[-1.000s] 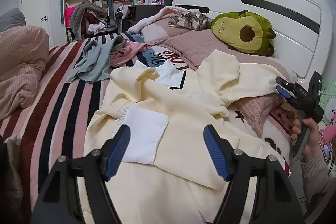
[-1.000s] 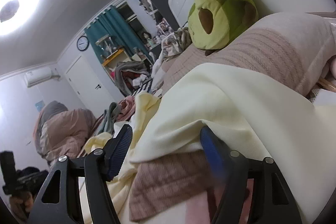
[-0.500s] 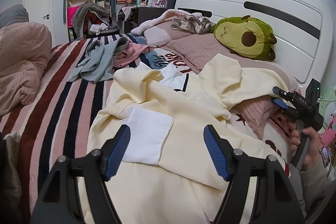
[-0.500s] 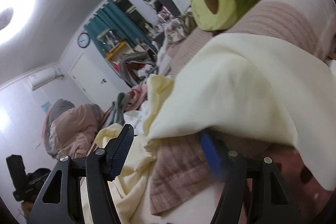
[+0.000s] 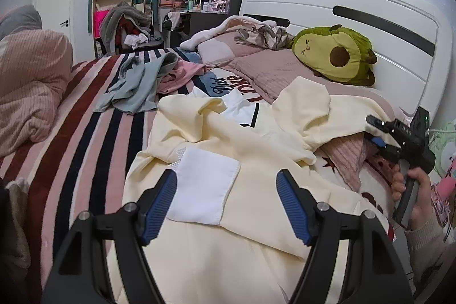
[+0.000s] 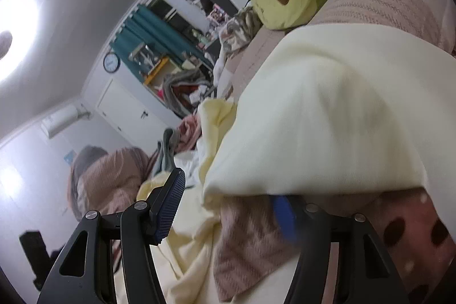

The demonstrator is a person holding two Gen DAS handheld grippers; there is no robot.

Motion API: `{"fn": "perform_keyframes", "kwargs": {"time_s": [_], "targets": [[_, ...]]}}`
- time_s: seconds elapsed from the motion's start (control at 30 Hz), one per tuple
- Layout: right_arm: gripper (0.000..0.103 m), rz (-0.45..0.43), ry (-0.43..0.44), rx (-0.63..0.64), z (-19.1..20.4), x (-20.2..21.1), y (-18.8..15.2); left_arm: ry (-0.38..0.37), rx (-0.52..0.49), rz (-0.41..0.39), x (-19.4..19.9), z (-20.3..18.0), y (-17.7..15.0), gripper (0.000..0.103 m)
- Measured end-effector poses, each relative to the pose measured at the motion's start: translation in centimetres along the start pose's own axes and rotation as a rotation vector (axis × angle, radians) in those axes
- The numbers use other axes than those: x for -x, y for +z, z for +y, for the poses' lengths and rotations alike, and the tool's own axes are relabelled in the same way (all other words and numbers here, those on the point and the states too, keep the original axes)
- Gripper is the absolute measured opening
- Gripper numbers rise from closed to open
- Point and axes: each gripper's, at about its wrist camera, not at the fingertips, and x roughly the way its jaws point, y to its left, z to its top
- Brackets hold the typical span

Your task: Fold small clothes

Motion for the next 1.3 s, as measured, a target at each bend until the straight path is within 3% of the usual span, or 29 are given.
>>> {"fn": "perform_keyframes", "kwargs": {"time_s": [0.17,0.3,0.37,0.5,0.83,1.0,1.17,1.3], "targets": [[0.034,-0.101,-0.055,0.045,0.3,0.3,0.8,0.011,0.010,-0.002,0.0,0.5,0.0,0.069],[0.021,-0.123,-0.091,0.037,-0.1,-0.5,2.1,0.016,0.017,-0.004,-0.2,0.8,0.0,0.069],[0.005,-0.115,-0.127,0.082,0.7,-0.8,2.5,0.017,0.014,-0.007,-0.2,0.8,0.0,0.069],[0.003,-0.124,-0.100,0.202,3.5,-0.5,2.6,0.020,0.017,-0.026,0.2,1.4,-0.1,0.069],[0.002,-0.095,0.100,0.545,14.7,-1.5,1.7,0.020,0.024,-0.092,3.4,3.5,-1.3,0.069],[0.002,0.099,0.210,0.709,20.4,-5.1,-2.1,0.028,0.032,-0.116,5.2,5.2,-2.4,0.070],[0.002,0.421,0.252,0.917,24.0,-9.5,-10.3,0.036,0.052,-0.119,6.3,6.8,-3.6,0.071],[0.002,0.640,0.236,1.027,24.1,-11.9,-16.2,0.038,0.074,-0.110,6.6,7.8,-4.5,0.071]]}}
